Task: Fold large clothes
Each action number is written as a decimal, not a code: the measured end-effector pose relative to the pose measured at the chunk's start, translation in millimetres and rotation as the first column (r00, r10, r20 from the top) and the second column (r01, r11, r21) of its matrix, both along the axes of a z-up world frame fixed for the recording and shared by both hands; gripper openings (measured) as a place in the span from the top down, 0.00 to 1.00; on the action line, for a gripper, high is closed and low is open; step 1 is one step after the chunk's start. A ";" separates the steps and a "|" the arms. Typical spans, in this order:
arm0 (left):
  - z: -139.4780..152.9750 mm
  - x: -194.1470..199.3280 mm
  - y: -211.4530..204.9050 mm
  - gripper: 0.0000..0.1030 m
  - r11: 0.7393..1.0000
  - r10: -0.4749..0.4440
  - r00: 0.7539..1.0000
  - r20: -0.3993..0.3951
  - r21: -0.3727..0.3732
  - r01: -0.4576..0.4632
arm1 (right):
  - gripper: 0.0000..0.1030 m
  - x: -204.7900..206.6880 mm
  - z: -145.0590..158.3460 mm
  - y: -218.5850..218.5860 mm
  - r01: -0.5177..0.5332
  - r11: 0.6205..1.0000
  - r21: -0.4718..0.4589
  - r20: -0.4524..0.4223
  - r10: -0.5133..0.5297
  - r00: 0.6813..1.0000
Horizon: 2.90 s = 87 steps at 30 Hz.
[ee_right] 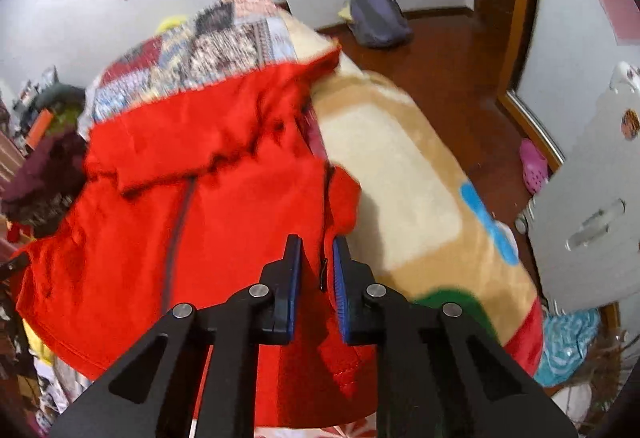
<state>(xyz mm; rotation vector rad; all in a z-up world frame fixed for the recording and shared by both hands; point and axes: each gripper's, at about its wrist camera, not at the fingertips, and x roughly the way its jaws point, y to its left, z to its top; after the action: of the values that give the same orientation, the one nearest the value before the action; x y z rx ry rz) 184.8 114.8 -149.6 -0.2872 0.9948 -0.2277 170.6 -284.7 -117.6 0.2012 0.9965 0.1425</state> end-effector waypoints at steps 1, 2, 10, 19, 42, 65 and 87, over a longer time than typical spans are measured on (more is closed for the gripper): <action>6.1 6.1 1.1 0.97 1.000 0.004 1.000 0.011 -0.013 -0.004 | 0.87 5.1 8.7 1.5 -0.003 1.000 0.006 0.021 0.003 1.000; 12.2 13.1 2.0 0.97 1.000 0.008 1.000 0.024 -0.017 -0.008 | 0.87 11.3 15.4 3.9 -0.006 1.000 0.003 0.037 0.006 0.999; 41.6 85.4 13.8 0.97 0.997 0.077 0.993 0.093 0.001 -0.077 | 0.87 76.4 49.3 26.5 -0.026 0.999 -0.029 0.135 0.030 0.990; 18.2 194.9 42.5 0.97 0.981 0.193 0.981 0.038 0.032 -0.194 | 0.88 183.7 34.4 48.8 -0.008 0.998 -0.060 0.116 0.015 0.993; 38.5 253.8 55.0 0.54 0.934 0.229 0.963 0.142 0.246 -0.258 | 0.61 203.1 43.4 73.5 -0.054 0.984 -0.172 0.158 0.081 0.984; -99.0 175.3 -19.8 0.43 0.961 -0.029 0.997 -0.075 0.272 0.048 | 0.33 126.4 -54.1 146.8 -0.330 0.909 -0.254 0.006 0.343 0.939; -88.2 104.0 64.8 0.37 0.924 0.267 0.962 -0.063 0.300 -0.237 | 0.32 91.1 -57.1 27.5 -0.031 0.914 -0.404 -0.071 0.003 0.997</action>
<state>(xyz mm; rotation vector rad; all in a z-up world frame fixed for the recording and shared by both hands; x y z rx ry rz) 288.8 179.6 -237.8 -0.1564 1.0667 0.1703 261.7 -257.2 -174.6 -0.1845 1.0744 -0.0579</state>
